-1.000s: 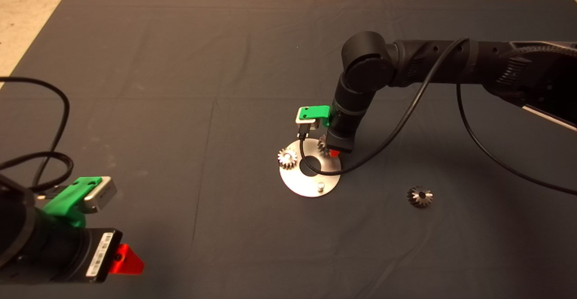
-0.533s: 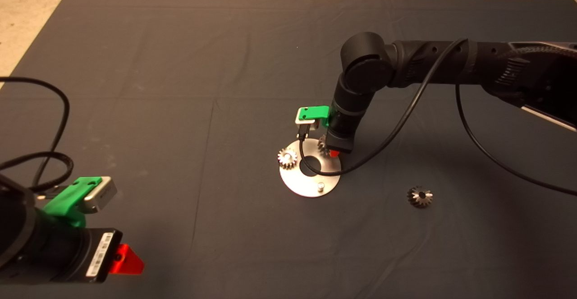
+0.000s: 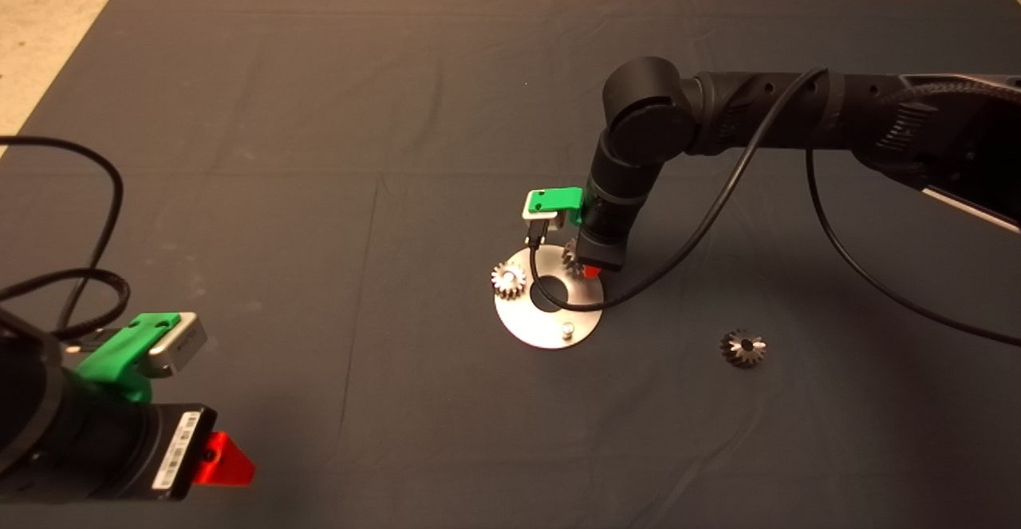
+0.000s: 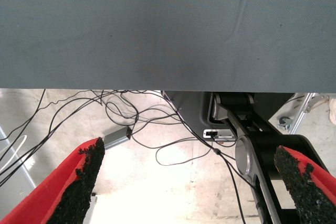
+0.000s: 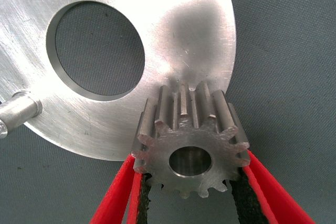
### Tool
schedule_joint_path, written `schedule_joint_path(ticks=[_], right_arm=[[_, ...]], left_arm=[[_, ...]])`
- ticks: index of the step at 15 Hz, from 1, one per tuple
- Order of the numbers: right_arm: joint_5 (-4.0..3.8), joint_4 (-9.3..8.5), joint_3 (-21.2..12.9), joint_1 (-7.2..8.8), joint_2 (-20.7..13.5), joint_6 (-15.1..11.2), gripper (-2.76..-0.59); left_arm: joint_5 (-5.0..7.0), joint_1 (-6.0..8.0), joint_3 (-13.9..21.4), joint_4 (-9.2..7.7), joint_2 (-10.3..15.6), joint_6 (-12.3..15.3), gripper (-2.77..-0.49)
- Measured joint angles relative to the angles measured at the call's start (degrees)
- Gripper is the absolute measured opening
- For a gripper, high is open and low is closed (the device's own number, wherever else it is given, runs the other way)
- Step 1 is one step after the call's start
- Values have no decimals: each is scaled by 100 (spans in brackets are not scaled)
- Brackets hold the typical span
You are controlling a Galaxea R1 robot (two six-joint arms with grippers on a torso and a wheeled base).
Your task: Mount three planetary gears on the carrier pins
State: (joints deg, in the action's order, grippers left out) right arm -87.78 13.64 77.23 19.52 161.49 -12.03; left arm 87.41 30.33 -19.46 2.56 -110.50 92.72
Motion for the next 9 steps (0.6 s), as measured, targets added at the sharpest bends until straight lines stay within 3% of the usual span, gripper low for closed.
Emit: schedule_joint_path(ticks=[9], right_arm=[[13,5,0,0,11,2,-206]], left_arm=[[0,-1,0,-1,0,0,-93]])
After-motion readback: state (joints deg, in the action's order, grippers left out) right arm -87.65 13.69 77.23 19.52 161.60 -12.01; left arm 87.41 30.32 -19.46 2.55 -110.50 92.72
